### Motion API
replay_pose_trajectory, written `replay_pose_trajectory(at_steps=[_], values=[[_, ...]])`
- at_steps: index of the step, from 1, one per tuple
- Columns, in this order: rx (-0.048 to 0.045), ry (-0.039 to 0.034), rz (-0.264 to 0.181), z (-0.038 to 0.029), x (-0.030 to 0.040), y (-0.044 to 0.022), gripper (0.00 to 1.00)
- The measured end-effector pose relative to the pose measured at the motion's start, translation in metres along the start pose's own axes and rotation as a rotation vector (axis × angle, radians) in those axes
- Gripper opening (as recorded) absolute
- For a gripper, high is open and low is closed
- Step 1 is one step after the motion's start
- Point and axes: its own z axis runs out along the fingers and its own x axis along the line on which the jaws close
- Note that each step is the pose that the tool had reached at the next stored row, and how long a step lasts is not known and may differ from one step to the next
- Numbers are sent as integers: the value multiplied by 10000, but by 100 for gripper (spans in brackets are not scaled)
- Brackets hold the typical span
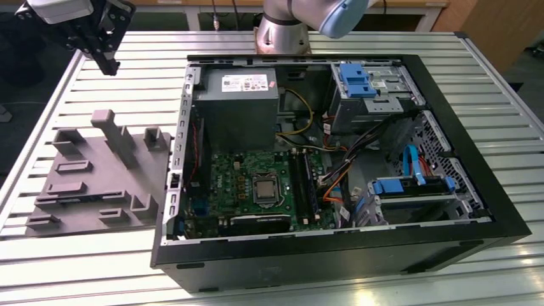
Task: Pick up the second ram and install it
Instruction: 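Reach for the second ram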
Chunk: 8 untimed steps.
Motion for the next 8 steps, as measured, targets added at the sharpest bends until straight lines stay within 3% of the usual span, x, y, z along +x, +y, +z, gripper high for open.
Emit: replay_pose_trajectory(at_steps=[8], values=[[0, 0, 0, 3, 41, -4, 11]])
